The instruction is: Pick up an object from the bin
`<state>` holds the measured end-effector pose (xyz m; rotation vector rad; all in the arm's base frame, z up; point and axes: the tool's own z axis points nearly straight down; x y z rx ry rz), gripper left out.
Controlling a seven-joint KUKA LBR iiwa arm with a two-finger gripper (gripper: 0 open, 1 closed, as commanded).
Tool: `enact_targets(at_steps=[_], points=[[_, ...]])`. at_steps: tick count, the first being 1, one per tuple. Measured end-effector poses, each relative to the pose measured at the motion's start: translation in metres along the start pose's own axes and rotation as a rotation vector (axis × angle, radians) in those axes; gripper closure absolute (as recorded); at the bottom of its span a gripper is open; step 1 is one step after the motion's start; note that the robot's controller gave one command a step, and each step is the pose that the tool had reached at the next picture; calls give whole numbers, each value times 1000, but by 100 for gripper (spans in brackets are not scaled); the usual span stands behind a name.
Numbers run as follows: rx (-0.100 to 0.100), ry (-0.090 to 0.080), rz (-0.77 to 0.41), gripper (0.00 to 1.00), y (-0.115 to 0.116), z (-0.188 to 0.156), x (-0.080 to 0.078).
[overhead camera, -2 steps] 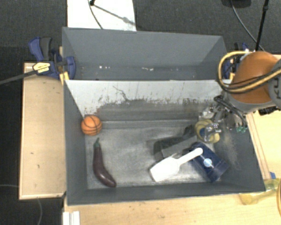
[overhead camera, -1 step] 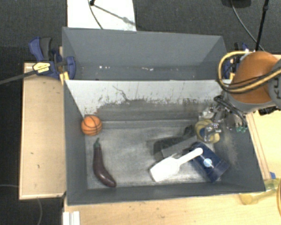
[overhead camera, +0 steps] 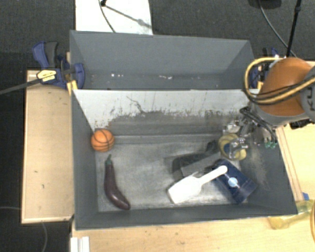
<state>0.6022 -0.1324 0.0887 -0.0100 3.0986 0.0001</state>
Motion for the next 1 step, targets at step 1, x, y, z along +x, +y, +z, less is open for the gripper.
enact_targets(at_steps=[1], points=[[0, 0, 0, 100, 0, 0, 0]])
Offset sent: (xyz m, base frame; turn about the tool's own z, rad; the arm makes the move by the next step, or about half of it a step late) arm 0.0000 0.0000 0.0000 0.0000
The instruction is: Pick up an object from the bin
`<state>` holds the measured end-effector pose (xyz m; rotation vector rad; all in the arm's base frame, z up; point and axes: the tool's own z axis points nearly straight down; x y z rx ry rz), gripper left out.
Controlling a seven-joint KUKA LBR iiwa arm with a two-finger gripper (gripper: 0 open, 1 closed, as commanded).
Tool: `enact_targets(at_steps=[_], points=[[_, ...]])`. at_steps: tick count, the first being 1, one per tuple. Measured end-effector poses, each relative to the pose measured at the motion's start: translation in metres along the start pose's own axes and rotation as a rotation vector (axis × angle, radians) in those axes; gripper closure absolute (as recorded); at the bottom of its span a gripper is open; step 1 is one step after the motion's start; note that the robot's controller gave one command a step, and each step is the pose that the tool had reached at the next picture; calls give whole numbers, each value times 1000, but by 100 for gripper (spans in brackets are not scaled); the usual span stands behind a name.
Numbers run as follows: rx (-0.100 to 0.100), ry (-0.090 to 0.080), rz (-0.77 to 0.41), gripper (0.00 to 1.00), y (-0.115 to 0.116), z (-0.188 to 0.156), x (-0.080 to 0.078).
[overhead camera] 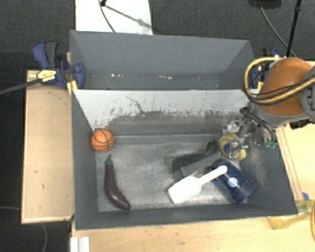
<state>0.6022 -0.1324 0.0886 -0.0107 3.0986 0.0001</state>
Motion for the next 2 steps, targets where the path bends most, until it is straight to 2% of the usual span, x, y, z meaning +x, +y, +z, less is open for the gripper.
enact_targets(at_steps=[2], points=[[0, 0, -1, 100, 0, 0, 0]])
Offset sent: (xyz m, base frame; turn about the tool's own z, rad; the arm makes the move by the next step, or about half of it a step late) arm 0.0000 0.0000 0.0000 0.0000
